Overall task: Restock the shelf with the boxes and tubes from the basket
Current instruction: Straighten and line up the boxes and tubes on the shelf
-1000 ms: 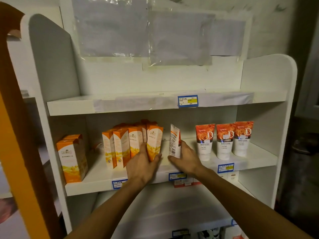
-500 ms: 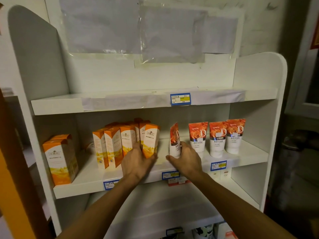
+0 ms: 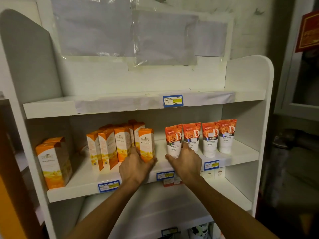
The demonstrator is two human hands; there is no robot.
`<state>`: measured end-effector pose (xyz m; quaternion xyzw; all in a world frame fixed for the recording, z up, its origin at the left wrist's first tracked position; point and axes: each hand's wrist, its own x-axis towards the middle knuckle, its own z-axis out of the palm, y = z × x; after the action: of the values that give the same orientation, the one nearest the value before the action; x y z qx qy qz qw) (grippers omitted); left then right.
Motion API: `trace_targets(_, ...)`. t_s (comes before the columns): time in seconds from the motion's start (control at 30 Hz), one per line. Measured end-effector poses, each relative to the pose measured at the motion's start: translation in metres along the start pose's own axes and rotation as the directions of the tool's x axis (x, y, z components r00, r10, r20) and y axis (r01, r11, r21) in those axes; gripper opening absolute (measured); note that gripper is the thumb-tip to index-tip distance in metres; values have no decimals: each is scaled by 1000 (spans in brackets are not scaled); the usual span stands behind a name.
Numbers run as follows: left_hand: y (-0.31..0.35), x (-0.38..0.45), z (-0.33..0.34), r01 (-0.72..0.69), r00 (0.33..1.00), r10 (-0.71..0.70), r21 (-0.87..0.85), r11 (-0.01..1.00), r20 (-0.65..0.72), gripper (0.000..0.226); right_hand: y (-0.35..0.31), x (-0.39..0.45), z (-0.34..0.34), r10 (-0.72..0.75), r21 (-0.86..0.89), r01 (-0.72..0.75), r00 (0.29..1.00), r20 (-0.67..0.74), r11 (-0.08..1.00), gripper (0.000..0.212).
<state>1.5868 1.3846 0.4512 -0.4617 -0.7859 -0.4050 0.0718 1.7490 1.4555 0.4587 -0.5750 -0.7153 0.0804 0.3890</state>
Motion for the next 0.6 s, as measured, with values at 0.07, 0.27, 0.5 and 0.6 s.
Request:
trace_targets(0.07, 0, -1, -3, -11, 1000, 11, 0, 1000, 3, 66, 1, 3, -3, -31, -30, 32, 999, 30, 999, 65)
trace_targets(0.27, -11, 2, -25, -74, 997, 75, 44, 996, -9, 73, 3, 7, -14, -114, -46, 118, 990, 89, 992, 53)
trace_targets(0.5, -23, 1, -51, 20, 1000, -19, 50, 999, -10, 59, -2, 14, -32, -238, -303, 262, 964, 116, 916, 48)
trace_targets(0.6, -27, -2, -57, 18, 1000, -17, 76, 997, -10, 59, -6, 6, -34, -255, -335, 281, 959, 119, 899, 54)
